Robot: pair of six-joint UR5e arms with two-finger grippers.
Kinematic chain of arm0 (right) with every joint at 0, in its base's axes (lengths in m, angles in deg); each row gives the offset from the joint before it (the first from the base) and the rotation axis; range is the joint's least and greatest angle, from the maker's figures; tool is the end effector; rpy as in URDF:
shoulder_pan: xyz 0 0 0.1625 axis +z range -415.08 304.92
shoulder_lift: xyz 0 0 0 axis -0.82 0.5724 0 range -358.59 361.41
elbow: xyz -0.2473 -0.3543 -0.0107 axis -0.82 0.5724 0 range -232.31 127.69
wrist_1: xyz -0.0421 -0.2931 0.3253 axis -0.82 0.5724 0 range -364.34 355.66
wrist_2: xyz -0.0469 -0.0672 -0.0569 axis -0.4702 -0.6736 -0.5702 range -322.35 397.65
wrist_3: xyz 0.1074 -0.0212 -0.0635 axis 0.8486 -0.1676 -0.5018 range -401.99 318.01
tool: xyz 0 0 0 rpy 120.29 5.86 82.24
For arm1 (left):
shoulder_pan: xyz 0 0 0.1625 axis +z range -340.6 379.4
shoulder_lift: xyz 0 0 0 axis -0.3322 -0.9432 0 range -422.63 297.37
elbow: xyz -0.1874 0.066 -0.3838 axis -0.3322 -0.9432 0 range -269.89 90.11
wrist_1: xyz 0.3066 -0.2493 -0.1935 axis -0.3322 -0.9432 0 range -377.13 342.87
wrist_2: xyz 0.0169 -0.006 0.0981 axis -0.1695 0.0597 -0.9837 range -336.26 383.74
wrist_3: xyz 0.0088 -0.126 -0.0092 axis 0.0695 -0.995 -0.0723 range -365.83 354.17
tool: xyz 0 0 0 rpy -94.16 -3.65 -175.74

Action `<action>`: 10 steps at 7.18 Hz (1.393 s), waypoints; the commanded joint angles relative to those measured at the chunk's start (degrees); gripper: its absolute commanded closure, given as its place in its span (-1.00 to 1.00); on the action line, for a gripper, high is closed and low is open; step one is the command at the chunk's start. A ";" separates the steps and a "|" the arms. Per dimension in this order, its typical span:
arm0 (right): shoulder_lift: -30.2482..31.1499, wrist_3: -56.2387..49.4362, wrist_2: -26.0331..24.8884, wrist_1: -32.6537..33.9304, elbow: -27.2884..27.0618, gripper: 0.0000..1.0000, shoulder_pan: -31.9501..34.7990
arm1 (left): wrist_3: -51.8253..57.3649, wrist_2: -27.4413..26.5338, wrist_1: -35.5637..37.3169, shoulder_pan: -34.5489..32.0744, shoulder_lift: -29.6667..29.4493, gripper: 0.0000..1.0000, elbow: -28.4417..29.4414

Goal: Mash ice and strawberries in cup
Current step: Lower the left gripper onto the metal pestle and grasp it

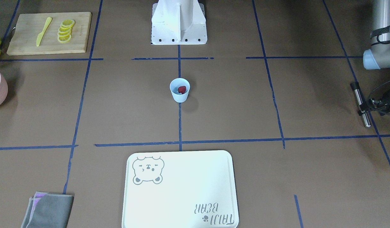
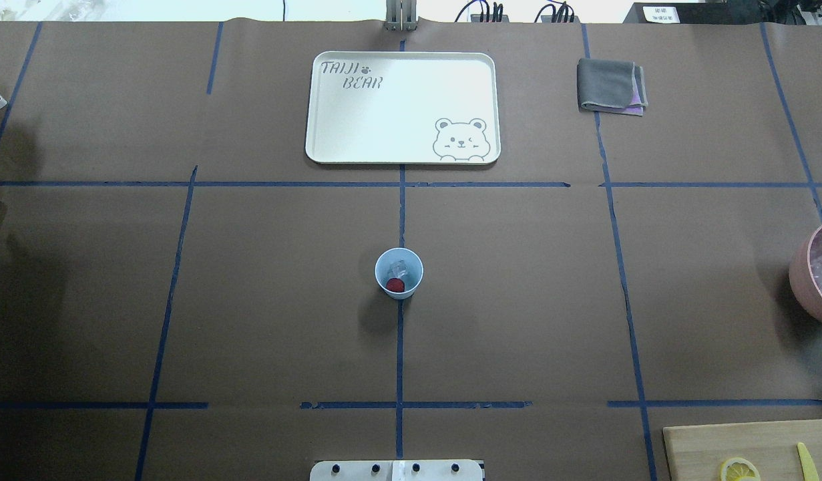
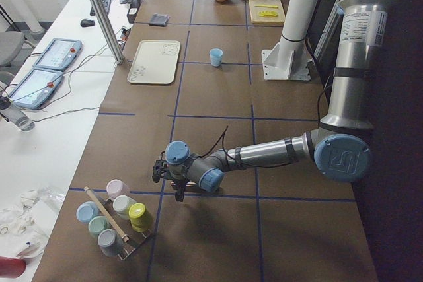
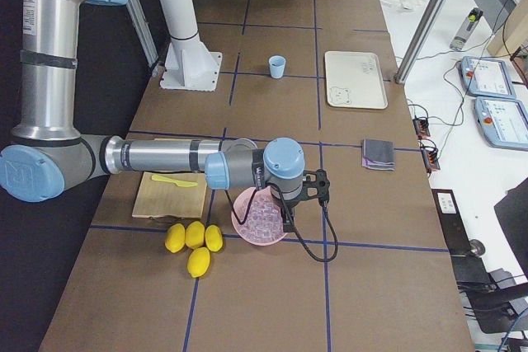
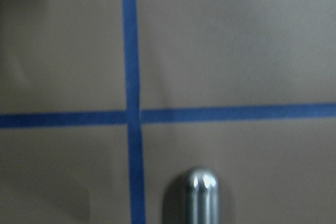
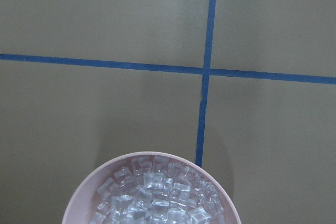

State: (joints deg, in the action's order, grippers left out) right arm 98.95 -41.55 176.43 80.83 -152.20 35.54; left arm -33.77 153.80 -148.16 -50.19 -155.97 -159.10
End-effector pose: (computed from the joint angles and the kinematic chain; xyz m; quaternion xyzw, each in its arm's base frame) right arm 0.0432 -0.4712 0.6440 0.0577 -0.4121 -0.0175 0.9092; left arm 0.1451 -0.5386 0.7686 0.0379 0.3845 0.0095 0.9223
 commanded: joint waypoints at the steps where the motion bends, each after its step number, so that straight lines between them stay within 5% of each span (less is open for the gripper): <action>1: 0.11 -0.09 0.00 0.00 0.13 -0.99 0.00 | 0.00 -0.15 -0.01 0.16 -0.26 -0.97 -0.40; 10: -0.15 -0.17 -0.08 0.00 1.10 -0.99 0.00 | 0.08 -0.42 0.07 1.65 -0.61 -0.47 -1.02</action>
State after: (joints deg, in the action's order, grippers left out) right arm 98.80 -41.72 176.34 80.83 -151.02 35.48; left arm -33.69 153.38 -148.14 -48.68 -156.60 -160.12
